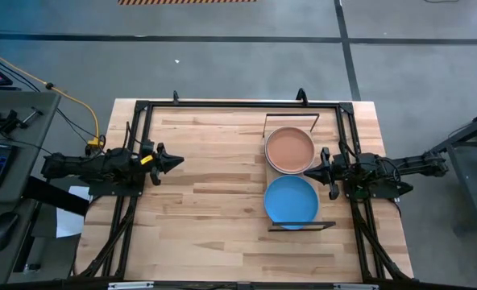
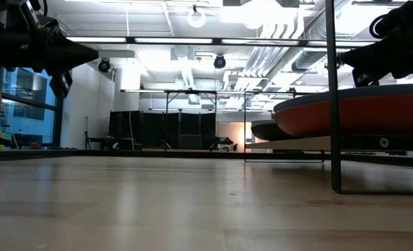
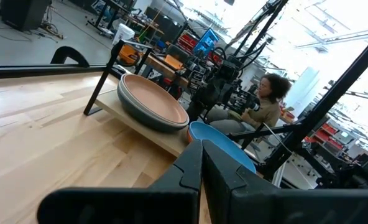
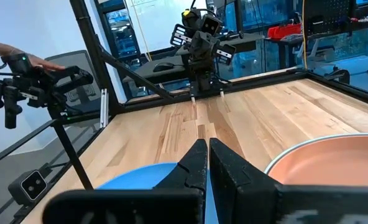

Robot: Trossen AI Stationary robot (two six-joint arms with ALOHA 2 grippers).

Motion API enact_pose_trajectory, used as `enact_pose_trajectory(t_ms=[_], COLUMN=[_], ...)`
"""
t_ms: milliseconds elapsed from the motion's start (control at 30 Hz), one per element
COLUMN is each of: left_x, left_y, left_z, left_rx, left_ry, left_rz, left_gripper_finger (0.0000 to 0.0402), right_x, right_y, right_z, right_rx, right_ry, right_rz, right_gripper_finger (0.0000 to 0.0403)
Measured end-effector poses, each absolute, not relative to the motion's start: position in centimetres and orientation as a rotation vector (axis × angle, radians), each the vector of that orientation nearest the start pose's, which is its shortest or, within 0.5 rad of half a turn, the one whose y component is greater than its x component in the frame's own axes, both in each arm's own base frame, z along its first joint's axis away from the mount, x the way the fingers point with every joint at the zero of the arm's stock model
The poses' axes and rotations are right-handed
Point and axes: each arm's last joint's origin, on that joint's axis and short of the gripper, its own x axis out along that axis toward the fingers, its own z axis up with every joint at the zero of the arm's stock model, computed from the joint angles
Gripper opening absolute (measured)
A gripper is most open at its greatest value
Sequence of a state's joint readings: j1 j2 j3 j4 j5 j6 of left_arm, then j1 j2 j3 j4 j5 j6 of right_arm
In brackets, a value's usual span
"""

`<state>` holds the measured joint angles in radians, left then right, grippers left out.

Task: Place and stack plates onto a shelf
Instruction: Return to Home Position

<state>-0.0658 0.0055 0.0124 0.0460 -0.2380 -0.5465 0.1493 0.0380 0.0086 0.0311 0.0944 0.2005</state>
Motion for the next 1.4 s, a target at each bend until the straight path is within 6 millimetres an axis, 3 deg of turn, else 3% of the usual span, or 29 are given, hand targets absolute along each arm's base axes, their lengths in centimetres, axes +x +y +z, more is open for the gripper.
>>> enact_pose_trajectory(t_ms=[667,1400], left_x=[9.64,9.64], left_y=[0.04,0.05], left_z=[17.2,17.19], left_rx=[-0.553,-0.553], left_ry=[-0.101,-0.101], left_rz=[0.152,0.153], left_gripper_finger=[0.0,0.0], right_x=[9.87,9.63], right_y=[1.21,1.16], right_z=[16.64,16.96], right_rx=[0.419,0.433], right_ry=[0.01,-0.03], right_rz=[0.055,0.061], right_gripper_finger=[0.0,0.0])
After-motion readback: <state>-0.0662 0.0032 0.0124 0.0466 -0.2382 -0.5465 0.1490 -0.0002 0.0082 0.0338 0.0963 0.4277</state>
